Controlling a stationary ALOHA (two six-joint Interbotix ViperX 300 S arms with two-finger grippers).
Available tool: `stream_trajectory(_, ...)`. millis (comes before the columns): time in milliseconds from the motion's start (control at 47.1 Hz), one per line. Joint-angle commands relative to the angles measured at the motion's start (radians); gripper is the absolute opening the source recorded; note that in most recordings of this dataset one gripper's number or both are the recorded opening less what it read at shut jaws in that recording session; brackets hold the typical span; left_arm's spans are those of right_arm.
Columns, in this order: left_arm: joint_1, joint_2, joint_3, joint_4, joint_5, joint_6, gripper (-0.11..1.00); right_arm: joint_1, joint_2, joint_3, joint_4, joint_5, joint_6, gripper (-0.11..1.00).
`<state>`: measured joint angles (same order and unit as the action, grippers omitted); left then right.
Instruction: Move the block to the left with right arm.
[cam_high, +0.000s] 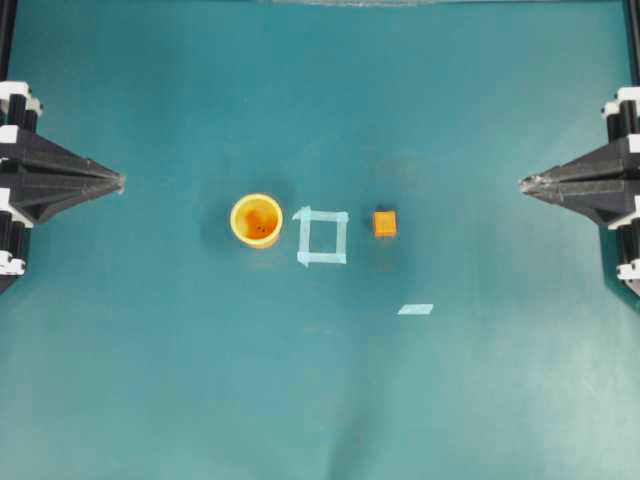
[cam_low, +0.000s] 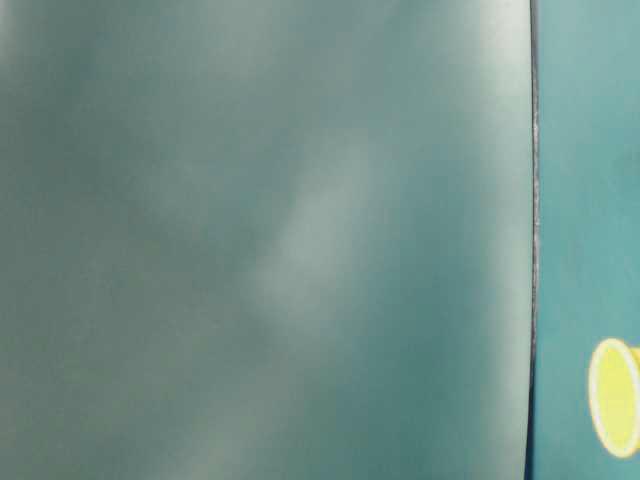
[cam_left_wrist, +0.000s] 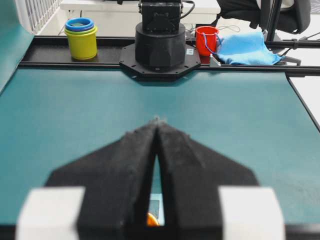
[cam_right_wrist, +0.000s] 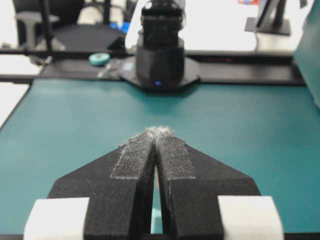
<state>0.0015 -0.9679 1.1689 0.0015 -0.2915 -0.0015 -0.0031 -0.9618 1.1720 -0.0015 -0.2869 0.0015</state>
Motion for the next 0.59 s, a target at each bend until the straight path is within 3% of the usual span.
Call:
stream_trajectory(0, -0.005, -0.026, -0.012, 0.005, 0.052, -0.009, 0.00, -0.006, 0.005, -0.012, 0.003, -0.002, 0.000, 0.00)
stream_trajectory(276, -0.005, -0.282, -0.037, 0.011, 0.351, 0.012, 0.00, -0.011, 0.037, -0.061, 0.006, 0.135, 0.005, 0.00)
stream_trajectory(424, -0.006, -0.459, -0.043, 0.009, 0.565, -0.002, 0.00, -0.023, 0.058, -0.083, 0.006, 0.158, 0.006, 0.00)
stream_trajectory(573, -0.006, -0.606, -0.049, 0.011, 0.699, -0.006, 0.00, -0.031, 0.086, -0.098, 0.009, 0.161, 0.018, 0.00)
